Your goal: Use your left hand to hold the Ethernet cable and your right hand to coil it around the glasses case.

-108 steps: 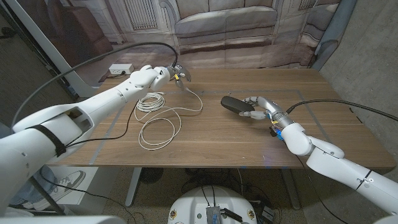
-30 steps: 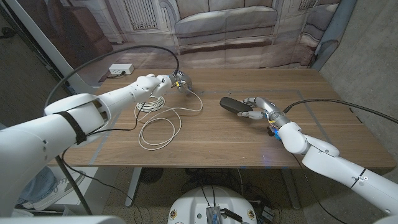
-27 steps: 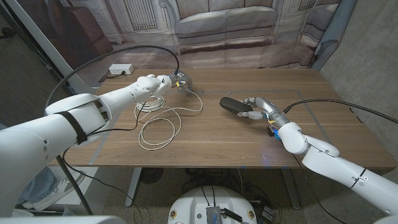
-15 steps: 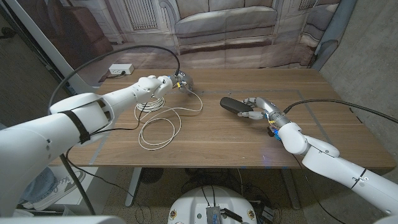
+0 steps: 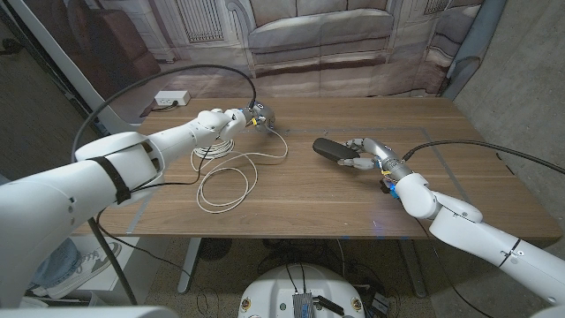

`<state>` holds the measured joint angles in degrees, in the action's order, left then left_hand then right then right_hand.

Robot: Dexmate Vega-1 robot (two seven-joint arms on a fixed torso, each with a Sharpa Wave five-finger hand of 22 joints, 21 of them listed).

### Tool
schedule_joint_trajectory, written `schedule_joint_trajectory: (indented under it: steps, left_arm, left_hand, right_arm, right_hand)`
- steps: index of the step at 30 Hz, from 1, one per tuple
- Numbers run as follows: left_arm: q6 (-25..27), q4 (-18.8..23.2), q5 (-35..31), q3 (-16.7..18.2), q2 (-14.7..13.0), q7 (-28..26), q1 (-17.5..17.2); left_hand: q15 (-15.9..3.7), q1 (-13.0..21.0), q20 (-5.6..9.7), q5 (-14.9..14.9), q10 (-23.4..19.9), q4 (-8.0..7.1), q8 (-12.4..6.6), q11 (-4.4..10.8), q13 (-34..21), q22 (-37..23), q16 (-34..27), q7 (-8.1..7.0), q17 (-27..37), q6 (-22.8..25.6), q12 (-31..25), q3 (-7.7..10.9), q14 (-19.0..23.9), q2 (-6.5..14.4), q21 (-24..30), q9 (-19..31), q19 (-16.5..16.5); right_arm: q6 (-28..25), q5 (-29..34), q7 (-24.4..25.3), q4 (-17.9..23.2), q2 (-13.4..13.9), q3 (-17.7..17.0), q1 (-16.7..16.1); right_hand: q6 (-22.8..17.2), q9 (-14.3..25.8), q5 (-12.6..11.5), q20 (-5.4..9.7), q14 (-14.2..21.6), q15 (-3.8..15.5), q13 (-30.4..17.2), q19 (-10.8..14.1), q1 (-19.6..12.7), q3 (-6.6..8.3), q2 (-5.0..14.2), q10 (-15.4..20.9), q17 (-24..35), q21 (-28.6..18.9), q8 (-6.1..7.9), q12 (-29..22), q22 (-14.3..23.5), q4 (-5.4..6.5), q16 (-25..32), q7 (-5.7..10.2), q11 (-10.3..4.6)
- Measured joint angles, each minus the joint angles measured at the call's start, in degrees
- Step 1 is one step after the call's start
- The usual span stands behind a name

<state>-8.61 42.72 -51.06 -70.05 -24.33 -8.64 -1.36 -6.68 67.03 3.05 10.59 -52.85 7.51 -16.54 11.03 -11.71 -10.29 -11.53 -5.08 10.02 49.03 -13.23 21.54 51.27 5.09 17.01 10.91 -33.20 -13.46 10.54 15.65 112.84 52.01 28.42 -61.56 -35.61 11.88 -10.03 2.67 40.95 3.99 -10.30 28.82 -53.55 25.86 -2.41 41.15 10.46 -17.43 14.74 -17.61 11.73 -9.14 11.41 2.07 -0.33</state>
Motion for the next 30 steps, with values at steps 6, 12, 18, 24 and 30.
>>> schedule_joint_trajectory:
  steps: [6,12,18,24,30]
  left_arm:
    - [0.6,0.1,0.2,0.0,0.1,-0.6,-0.1]
    - [1.3,0.1,0.3,0.0,0.3,-1.4,-0.4]
    - [1.9,0.9,0.5,0.0,0.0,-1.9,-0.8]
    - [3.2,4.5,0.8,1.1,-1.7,-1.0,-1.7]
    - [4.7,11.6,0.8,3.1,-4.9,1.5,-3.3]
  left_hand:
    - [-1.08,0.3,0.29,0.0,-3.3,-0.06,-0.86,0.05,0.0,0.0,0.0,0.48,0.0,3.2,0.0,0.57,3.4,0.3,0.4,-0.1,-1.3]
    - [-2.86,0.3,0.43,-0.4,-8.1,-0.17,-1.76,-0.83,0.4,0.0,-0.4,1.16,0.0,6.6,-0.3,1.43,9.1,0.3,0.9,-0.1,-4.3]
    - [-4.47,0.3,0.63,-0.6,-10.3,-0.17,-2.18,-1.48,0.4,0.0,-0.4,1.00,-0.1,7.9,-0.3,1.89,12.1,0.3,1.4,-0.1,-5.7]
    - [-4.57,0.9,0.62,-0.7,-10.7,0.07,-2.18,-1.30,-0.3,0.0,-0.4,1.10,-0.2,8.3,-0.3,2.13,12.6,-0.2,1.6,-0.1,-6.3]
    - [-4.68,1.1,0.62,-0.6,-11.0,0.07,-2.18,-1.40,-0.6,0.0,-0.4,0.82,-0.2,8.6,-0.6,2.13,12.9,-0.2,1.6,-0.1,-6.3]
  right_arm:
    - [0.2,-0.1,-0.2,-0.2,0.1,0.0,0.1]
    - [0.4,-0.1,-0.3,-0.4,0.1,0.1,0.2]
    - [0.6,-0.2,-0.4,-0.6,0.1,0.1,0.3]
    - [0.6,-0.2,-0.4,-0.6,0.2,0.1,0.3]
    - [0.5,0.0,-0.1,-0.1,0.5,-0.2,0.1]
  right_hand:
    - [0.0,0.0,-0.2,0.00,0.0,0.00,0.0,0.0,0.0,0.00,0.00,0.0,0.0,0.0,-0.14,0.2,0.0,0.00,0.0,0.00,0.00]
    - [0.0,0.0,-0.2,0.00,0.0,0.00,0.0,0.0,0.0,0.00,0.00,0.0,-0.1,0.0,-0.25,0.2,0.0,0.00,0.0,0.00,0.00]
    - [0.0,0.0,-0.2,0.00,0.0,0.00,-0.3,0.0,0.0,0.00,0.00,0.0,-0.1,0.0,-0.33,0.2,0.0,0.00,0.0,-0.01,0.00]
    - [-0.2,-0.1,-0.2,0.00,0.0,0.00,-0.3,0.0,0.0,0.00,0.00,0.0,-0.1,0.0,-0.52,0.4,0.0,0.00,0.0,-0.22,-0.01]
    - [-0.2,-0.1,-0.2,0.00,0.3,0.30,-0.3,0.0,0.0,0.00,0.00,0.0,-0.1,0.0,-0.30,0.4,0.0,0.00,0.0,-0.22,-0.01]
